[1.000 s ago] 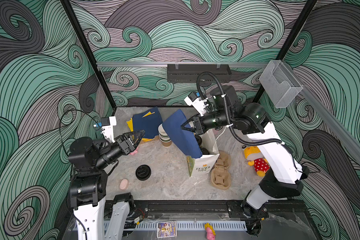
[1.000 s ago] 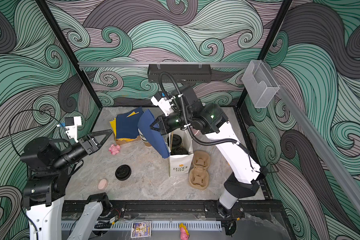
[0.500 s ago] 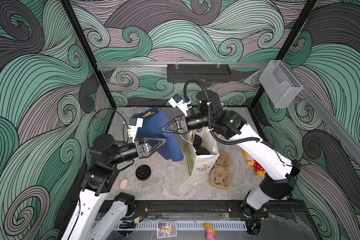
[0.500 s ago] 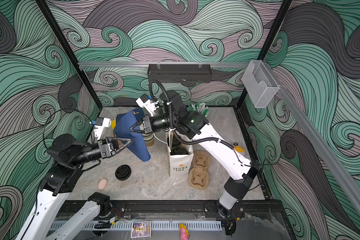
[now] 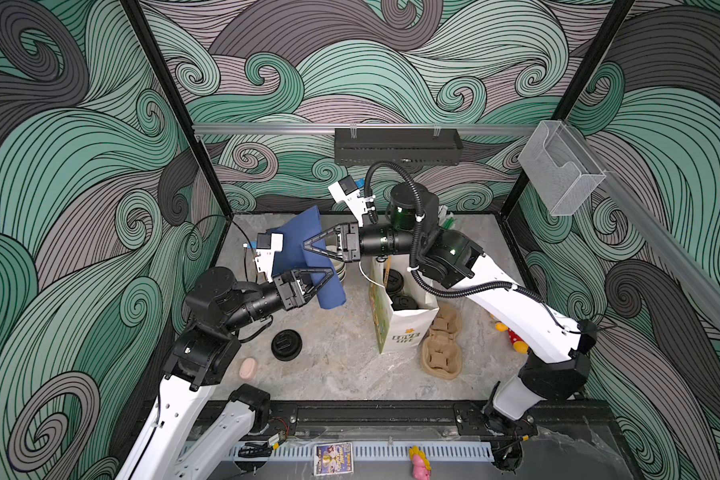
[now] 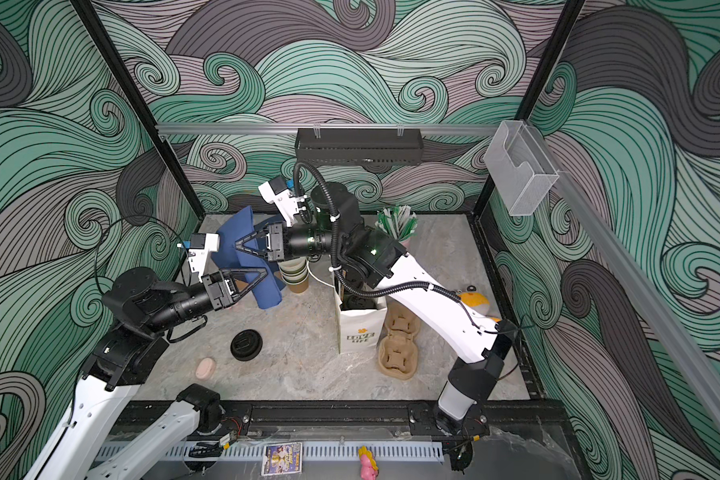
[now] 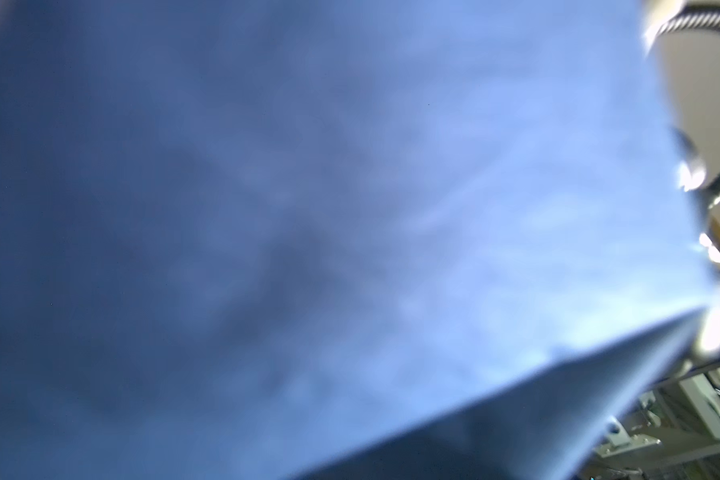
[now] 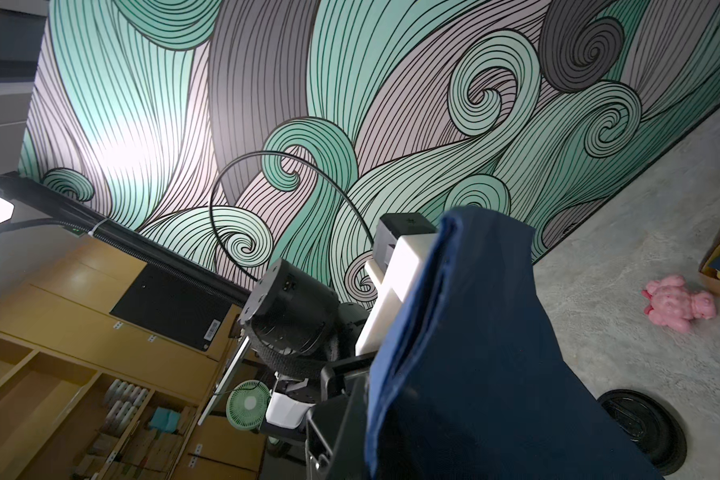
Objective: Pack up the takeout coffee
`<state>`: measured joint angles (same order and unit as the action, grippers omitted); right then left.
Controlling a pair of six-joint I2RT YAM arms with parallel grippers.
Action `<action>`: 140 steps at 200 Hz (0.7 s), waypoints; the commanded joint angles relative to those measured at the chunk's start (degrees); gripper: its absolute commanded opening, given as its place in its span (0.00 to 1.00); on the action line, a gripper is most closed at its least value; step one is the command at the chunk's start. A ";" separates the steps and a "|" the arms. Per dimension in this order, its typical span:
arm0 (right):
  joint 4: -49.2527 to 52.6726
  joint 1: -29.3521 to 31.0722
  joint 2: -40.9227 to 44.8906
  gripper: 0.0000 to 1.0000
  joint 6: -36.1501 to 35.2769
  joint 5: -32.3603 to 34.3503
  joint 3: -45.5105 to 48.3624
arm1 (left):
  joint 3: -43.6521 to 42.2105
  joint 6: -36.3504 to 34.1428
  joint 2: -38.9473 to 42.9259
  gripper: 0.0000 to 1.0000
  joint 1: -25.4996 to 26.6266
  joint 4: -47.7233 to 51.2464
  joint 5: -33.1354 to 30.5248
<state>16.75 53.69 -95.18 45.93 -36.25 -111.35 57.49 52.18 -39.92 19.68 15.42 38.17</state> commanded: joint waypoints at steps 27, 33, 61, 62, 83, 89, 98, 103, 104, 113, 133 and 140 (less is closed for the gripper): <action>-1.77 0.32 -0.83 0.00 1.76 6.42 2.17 | 2.21 -1.65 -0.68 0.34 0.46 1.64 -1.86; -0.90 0.36 -0.60 0.00 1.26 7.40 2.32 | 2.55 -1.65 -0.77 0.26 0.47 2.09 -2.02; 6.16 0.31 0.77 0.12 -2.68 12.04 1.55 | 5.29 -1.45 -1.15 0.00 0.46 4.88 -3.66; 6.52 0.29 0.82 0.13 -2.90 12.19 1.48 | 5.41 -1.46 -1.18 0.00 0.45 5.10 -3.78; 17.38 -0.41 3.05 0.46 -12.35 16.97 -3.01 | 8.17 1.45 -2.01 0.00 0.45 10.46 -8.40; 20.82 -0.68 4.25 0.53 -16.55 18.87 -4.10 | 9.01 3.80 -2.34 0.00 0.48 13.00 -10.64; 25.99 -0.72 7.03 0.63 -25.09 23.34 -4.77 | 10.07 8.42 -3.11 0.00 0.50 17.12 -13.28; 27.83 -0.49 8.92 0.67 -29.76 25.02 -4.31 | 10.53 10.87 -3.59 0.00 0.45 19.29 -14.06; 28.17 -0.46 9.33 0.68 -30.73 25.36 -4.22 | 10.58 11.29 -3.76 0.00 0.45 19.65 -14.07; 30.21 0.14 12.85 0.72 -39.53 26.61 -1.93 | 11.26 14.86 -4.86 0.00 0.56 22.52 -13.37; 32.34 4.13 20.18 0.75 -57.62 31.11 5.45 | 11.98 21.93 -7.76 0.00 1.38 27.56 -10.88; 33.53 6.51 21.49 0.76 -63.81 32.54 6.89 | 12.33 22.99 -8.58 0.00 1.95 28.73 -10.59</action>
<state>42.50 54.81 -81.45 10.79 -11.66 -108.90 68.55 65.41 -45.12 19.99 34.15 27.75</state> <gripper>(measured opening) 0.751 0.049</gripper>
